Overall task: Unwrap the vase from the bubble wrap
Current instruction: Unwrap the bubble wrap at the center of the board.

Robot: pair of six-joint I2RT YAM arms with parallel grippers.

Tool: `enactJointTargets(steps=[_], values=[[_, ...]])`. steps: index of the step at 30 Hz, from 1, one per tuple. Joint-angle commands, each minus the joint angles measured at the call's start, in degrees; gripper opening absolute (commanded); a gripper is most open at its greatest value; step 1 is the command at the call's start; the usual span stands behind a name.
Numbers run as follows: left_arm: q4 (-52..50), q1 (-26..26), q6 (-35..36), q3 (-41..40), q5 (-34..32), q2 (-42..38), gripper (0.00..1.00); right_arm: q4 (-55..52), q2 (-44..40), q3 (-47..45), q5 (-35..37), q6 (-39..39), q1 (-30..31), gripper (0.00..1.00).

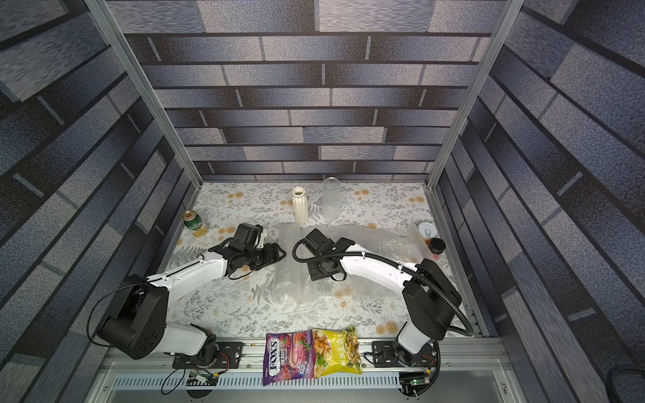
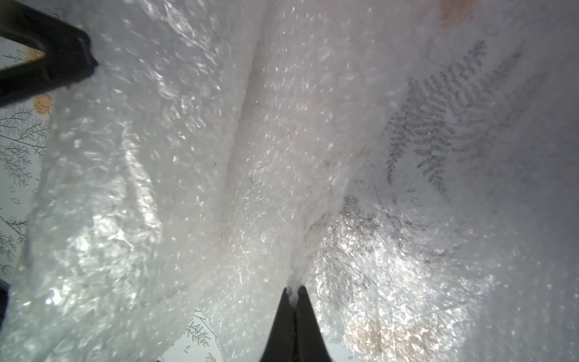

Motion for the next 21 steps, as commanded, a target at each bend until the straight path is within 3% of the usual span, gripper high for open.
enactJointTargets(steps=[1,12,21], values=[[-9.0,0.4,2.8,2.0,-3.1,-3.9,0.73,-1.5,-1.8,-0.3,-0.2,-0.7,-0.3,0.00],[-9.9,-0.6,2.0,1.8,-0.2,-10.4,0.69,-1.3,-2.7,-0.6,1.1,-0.9,-0.4,0.00],[-9.7,-6.8,2.2,6.5,-4.6,-4.9,0.71,-0.9,-5.0,-1.7,2.1,-0.5,-1.0,0.00]])
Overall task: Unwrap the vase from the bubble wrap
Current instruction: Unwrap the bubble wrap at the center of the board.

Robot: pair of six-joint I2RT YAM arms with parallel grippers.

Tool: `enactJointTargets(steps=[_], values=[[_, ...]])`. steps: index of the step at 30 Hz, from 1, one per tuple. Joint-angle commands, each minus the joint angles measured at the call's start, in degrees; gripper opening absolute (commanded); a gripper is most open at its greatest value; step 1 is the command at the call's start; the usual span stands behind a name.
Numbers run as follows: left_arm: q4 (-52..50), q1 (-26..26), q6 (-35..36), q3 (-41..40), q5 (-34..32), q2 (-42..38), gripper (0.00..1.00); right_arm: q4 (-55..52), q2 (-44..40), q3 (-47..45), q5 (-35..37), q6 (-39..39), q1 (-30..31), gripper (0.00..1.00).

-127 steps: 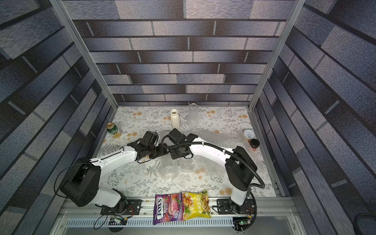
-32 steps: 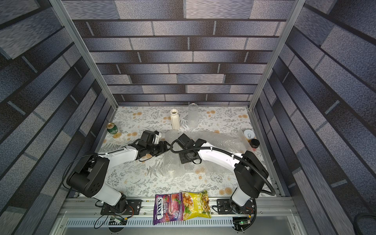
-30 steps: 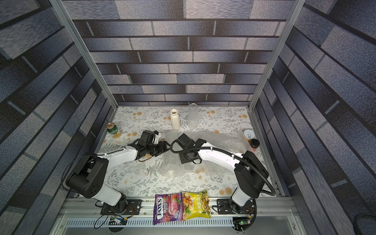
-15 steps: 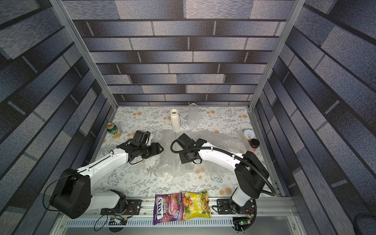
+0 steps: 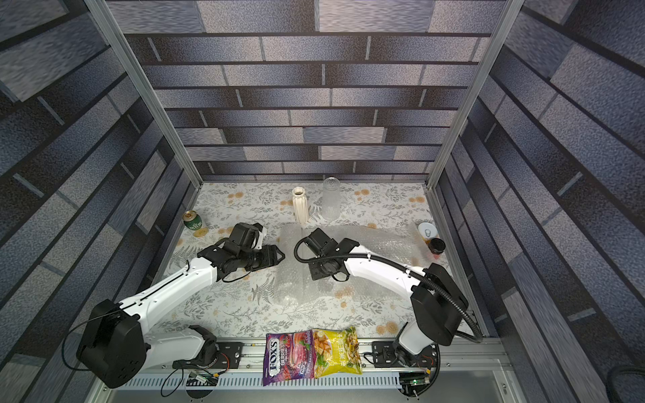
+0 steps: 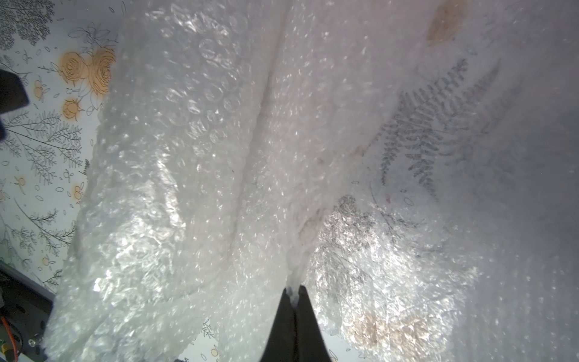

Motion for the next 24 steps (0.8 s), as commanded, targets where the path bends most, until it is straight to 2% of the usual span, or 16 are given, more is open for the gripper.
enactJointTargets(steps=[1,8,15,24], values=[[0.0,-1.5,0.6,2.5,-2.0,3.1,0.71,-1.0,-1.8,-1.2,1.7,-0.1,-0.6,0.00],[1.6,-2.4,0.4,2.4,-1.8,8.3,0.71,-1.5,-3.2,-4.5,2.2,0.8,-1.6,0.00],[2.4,-2.4,0.4,1.8,-1.5,10.0,0.71,-3.0,-5.0,-6.2,3.0,0.8,-3.8,0.00],[3.1,-3.1,1.0,5.0,-0.4,12.7,0.71,-5.0,-9.1,-8.3,4.7,0.2,-7.4,0.00]])
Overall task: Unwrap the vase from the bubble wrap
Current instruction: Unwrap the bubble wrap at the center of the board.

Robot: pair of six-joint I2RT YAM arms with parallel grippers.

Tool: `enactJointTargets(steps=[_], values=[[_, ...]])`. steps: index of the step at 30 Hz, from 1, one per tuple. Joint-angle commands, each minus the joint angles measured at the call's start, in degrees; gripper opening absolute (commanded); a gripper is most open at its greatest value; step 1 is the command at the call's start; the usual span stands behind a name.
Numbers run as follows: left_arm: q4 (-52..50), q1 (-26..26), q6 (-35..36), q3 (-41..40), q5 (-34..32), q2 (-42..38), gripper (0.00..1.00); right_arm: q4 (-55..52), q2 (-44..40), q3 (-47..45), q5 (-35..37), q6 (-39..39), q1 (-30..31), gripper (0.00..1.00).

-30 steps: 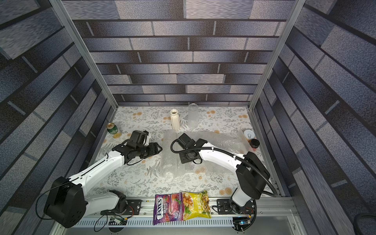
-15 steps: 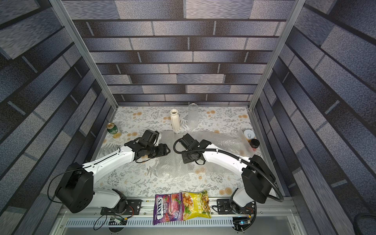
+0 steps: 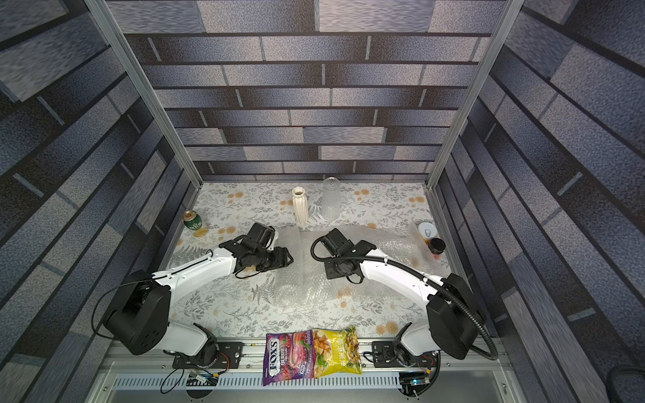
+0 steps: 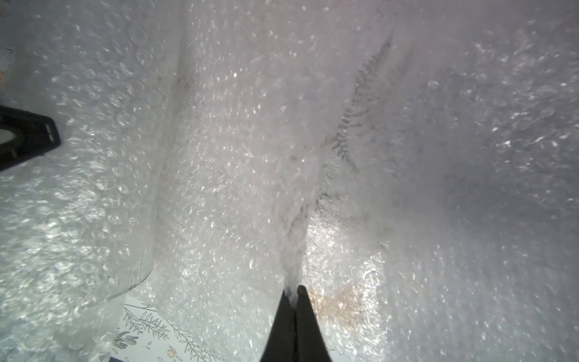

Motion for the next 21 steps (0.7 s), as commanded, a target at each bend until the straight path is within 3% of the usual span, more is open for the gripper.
enactJointTargets(steps=[1,21], values=[[0.4,-0.7,1.1,3.1,0.3,1.7,0.71,-3.8,-2.3,-1.3,2.4,0.2,-1.7,0.00],[3.8,-6.0,1.9,15.0,4.4,14.2,0.71,-8.9,-12.3,-3.8,4.2,-1.5,-12.0,0.00]])
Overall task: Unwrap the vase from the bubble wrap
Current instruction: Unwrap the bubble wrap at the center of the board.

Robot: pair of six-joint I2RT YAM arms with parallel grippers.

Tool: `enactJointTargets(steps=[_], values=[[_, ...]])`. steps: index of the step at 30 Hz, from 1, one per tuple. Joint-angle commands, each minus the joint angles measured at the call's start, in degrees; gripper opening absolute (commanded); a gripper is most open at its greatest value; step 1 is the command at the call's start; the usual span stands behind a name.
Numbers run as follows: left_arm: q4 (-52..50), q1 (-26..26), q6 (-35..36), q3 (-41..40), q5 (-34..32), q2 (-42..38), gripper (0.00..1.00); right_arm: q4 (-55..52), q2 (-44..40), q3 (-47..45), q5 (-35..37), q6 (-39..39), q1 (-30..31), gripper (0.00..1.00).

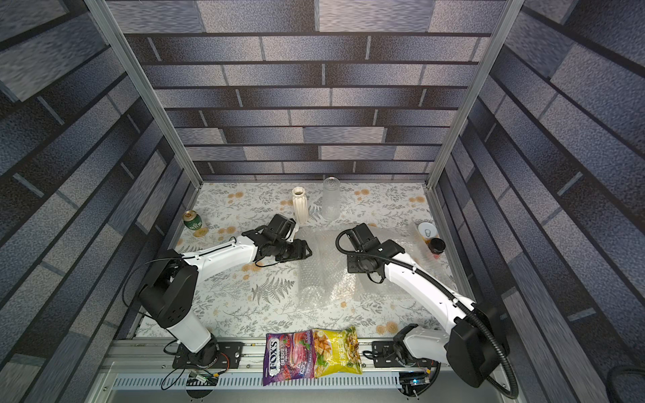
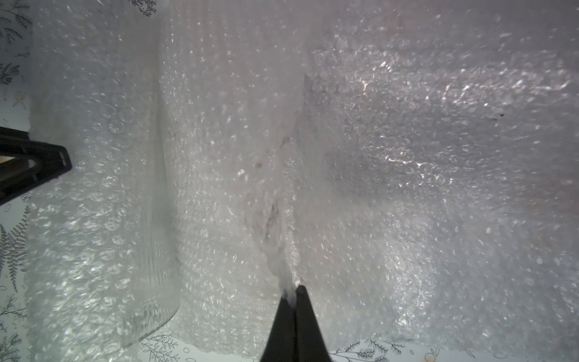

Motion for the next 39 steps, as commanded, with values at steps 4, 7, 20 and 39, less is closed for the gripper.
enactJointTargets(steps=[4,7,20,39], values=[[1.9,-1.5,2.1,5.1,2.3,4.5,0.70,-3.7,-2.8,-1.2,1.9,-0.5,-1.8,0.00],[3.2,-1.8,2.3,7.0,3.5,7.0,0.70,-4.0,-3.5,-1.6,1.6,-0.3,-1.9,0.00],[1.5,-1.8,6.4,17.9,6.0,14.4,0.68,-5.1,-5.0,-1.7,1.9,1.0,-2.0,0.00],[-5.9,2.3,7.6,3.8,0.4,-3.5,0.70,-3.4,-5.5,-1.9,-1.4,1.4,-2.7,0.00]])
